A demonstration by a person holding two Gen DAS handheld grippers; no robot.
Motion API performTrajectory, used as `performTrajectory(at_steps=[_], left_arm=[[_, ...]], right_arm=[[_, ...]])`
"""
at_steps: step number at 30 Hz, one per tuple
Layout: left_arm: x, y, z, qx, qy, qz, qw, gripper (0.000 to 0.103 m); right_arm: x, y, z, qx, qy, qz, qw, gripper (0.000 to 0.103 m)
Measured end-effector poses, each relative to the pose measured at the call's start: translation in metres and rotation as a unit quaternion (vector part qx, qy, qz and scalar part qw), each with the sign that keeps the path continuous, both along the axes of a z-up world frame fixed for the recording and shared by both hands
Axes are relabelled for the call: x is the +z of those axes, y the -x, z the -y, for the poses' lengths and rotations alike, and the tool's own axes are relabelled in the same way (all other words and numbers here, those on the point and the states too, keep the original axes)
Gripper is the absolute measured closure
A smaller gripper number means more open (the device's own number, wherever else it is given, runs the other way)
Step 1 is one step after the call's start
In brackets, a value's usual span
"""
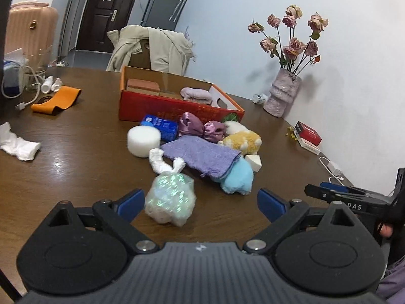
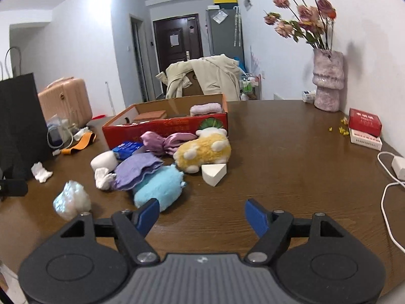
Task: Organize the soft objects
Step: 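Grasp the yellow-white plush sheep with the right gripper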
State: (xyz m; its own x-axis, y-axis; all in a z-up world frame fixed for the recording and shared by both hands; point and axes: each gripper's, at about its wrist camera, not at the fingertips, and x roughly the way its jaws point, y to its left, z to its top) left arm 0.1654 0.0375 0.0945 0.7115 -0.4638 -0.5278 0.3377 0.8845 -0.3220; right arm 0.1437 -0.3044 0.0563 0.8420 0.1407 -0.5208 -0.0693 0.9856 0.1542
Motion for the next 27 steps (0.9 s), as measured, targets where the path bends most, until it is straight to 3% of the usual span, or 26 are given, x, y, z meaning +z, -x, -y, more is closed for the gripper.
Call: performTrajectory(at_steps=[8,14,18,22,26,27], left_arm=[[-0.002,-0.042,0.054,-0.035,-0.014,-0.006,0.9993,0.006],[-0.006,-0.094,0.111,-0.034,-0.018,-0.02,0.999,0.024],[-0.017,-0.145,0.15,-0.009,-0.027,-0.061,0.9978,0.042],[-0.033,-0.185,0.172,0.015,-0.008,-0.105,0.9943,0.046],[-0.05,-0.206,0.179,0.033,0.008,-0.121,0.992,0.046],[-0.053,-0.209,0.179,0.035,0.015,-0.121,0.992,0.047]], right_arm=[[-0.003,-0.036,0.024,0.007,-0.02,-0.014,1.0,0.029],[-0.006,-0.098,0.048,0.052,-0.048,-0.012,0.997,0.029],[-0.017,-0.153,0.061,0.085,-0.072,-0.022,0.994,0.032],[-0.029,-0.206,0.068,0.109,-0.105,-0.05,0.987,0.037],[-0.045,-0.238,0.075,0.139,-0.144,-0.073,0.977,0.04],[-0.051,-0.242,0.078,0.151,-0.169,-0.077,0.971,0.048]])
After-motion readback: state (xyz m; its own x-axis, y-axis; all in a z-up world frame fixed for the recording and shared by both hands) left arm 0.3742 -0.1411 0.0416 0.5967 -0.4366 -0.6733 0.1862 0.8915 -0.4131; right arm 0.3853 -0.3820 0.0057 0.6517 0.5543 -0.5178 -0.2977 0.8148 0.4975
